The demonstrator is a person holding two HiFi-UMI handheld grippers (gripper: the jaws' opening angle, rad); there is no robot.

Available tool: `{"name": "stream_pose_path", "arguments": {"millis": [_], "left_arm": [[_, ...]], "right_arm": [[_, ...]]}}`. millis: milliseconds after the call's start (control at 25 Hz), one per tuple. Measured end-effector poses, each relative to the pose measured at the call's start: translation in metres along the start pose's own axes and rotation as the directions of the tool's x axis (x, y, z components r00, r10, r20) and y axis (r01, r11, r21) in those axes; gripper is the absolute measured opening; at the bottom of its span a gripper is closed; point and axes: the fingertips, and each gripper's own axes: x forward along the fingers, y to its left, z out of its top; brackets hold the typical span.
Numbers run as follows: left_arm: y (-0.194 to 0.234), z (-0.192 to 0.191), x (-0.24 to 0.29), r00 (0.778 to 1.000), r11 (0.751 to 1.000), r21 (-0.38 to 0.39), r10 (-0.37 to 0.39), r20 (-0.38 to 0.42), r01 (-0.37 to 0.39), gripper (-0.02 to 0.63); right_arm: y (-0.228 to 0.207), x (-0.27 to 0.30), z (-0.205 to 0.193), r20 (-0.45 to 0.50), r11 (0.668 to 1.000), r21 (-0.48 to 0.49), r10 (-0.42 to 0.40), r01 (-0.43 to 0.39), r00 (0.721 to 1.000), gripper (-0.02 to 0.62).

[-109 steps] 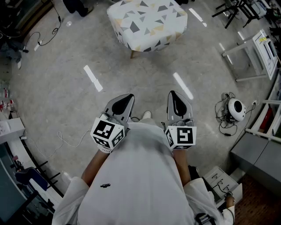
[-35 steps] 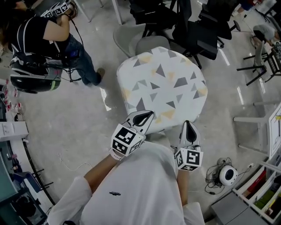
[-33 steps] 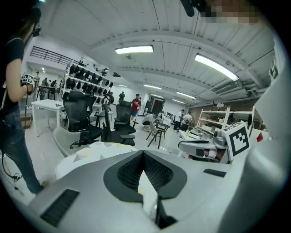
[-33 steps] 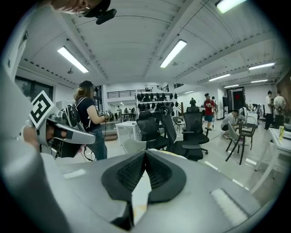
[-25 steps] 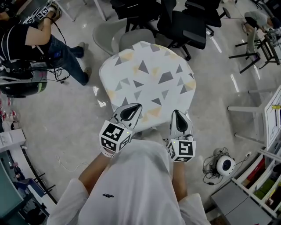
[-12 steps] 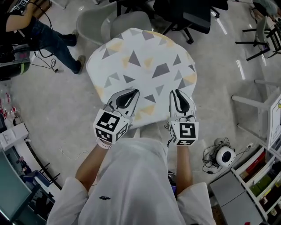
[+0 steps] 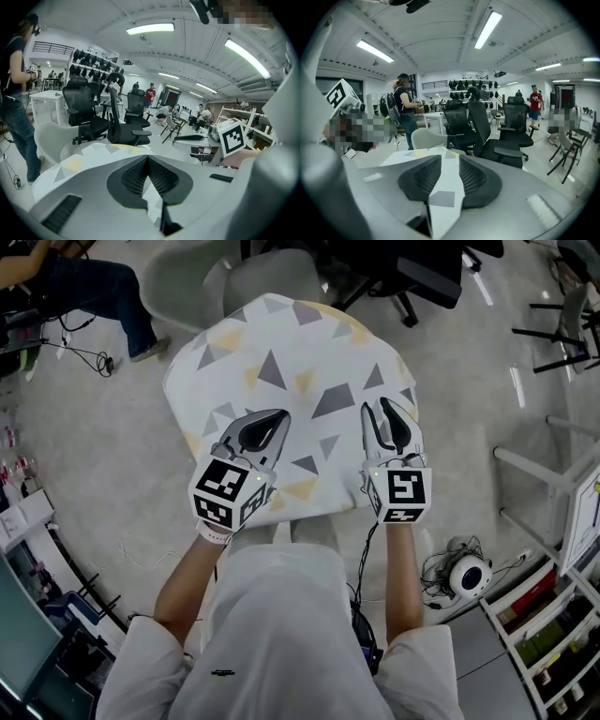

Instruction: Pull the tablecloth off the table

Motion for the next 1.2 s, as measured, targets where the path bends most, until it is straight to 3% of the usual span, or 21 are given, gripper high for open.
{"name": "stream_pose_path", "arguments": {"millis": [360, 720, 800, 1200], "left_arm": [[0.021, 0.0, 0.061, 0.999, 1.0, 0.011, 0.006, -0.04, -0.005, 0.006], [0.035, -0.006, 0.108, 0.998, 1.0, 0.0, 0.007, -0.057, -0.007, 0.006], [0.036, -0.008, 0.116, 0.998, 1.0, -0.003, 0.007, -0.063, -0.008, 0.006], [0.036, -0.014, 0.141, 0.996, 1.0, 0.025, 0.001, -0.087, 0.001, 0.006]], "right_arm": [[-0.056, 0.076, -0.025, -0.091, 0.994, -0.07, 0.082, -0.088, 0.993, 0.168], [-0.095, 0.149, -0.059, -0.212, 0.967, -0.146, 0.177, -0.211, 0.961, 0.228], [-0.101, 0.163, -0.072, -0.254, 0.957, -0.141, 0.213, -0.254, 0.944, 0.245], [-0.115, 0.192, -0.135, -0.481, 0.887, -0.097, 0.355, -0.452, 0.801, 0.299]]}}
